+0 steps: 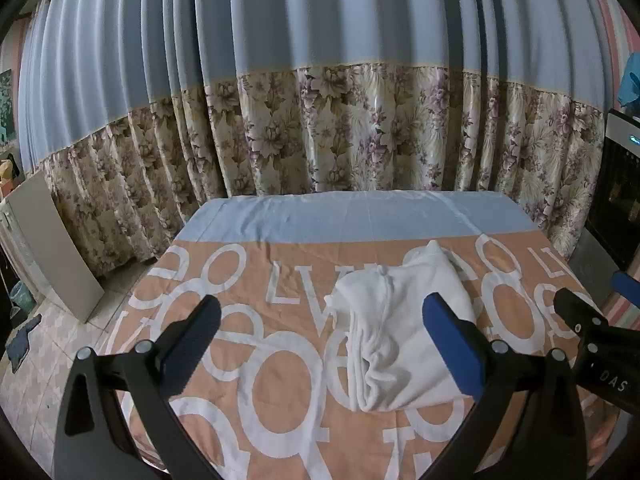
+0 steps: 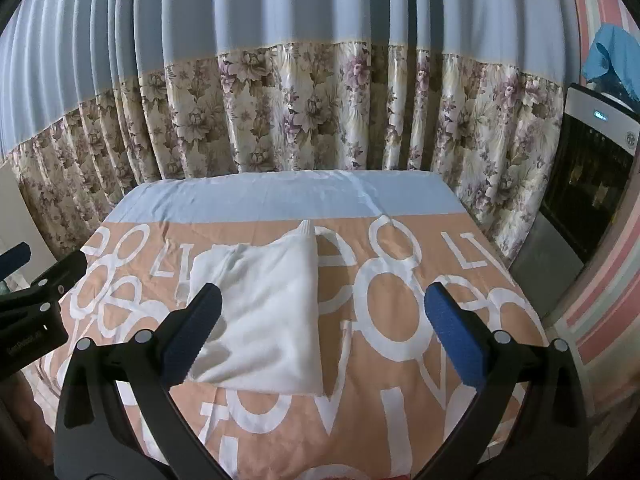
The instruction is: Fold small clothes
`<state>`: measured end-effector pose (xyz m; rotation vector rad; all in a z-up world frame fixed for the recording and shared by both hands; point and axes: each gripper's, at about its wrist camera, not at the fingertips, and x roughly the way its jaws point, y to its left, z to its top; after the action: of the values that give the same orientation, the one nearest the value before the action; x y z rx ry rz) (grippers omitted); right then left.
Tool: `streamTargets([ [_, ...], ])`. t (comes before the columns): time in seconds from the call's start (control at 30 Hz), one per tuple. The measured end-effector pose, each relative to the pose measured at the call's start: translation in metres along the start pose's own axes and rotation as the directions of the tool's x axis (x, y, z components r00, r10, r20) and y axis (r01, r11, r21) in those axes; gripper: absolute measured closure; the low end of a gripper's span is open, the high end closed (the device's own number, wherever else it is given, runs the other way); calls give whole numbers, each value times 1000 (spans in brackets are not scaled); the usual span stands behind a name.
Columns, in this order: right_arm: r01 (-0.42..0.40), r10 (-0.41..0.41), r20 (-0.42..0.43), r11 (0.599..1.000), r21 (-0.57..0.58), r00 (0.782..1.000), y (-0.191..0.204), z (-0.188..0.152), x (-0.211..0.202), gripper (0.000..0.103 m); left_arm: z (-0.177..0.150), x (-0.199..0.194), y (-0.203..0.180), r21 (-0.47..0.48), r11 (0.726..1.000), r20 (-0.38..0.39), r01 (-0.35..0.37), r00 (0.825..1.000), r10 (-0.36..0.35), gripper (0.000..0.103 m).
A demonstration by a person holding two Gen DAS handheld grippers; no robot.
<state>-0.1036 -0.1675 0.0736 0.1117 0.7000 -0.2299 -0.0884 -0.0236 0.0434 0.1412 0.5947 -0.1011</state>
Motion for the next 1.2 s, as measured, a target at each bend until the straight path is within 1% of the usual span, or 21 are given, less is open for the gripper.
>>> streamTargets([
  [0.23,8,-8,14,1000,-13,1000,2,1,-1,3,1,1,-1,-1,1000,-3,1,1000,-1,2],
  [0.63,-6,7,14,1000,-10,1000,1,2,0,3,2,2,0,3,1000,-6,6,1000,-6,2],
  [1.2,-7,7,14,1000,-12,1000,0,2,0,3,2,2,0,5,1000,-7,8,1000,-8,2],
])
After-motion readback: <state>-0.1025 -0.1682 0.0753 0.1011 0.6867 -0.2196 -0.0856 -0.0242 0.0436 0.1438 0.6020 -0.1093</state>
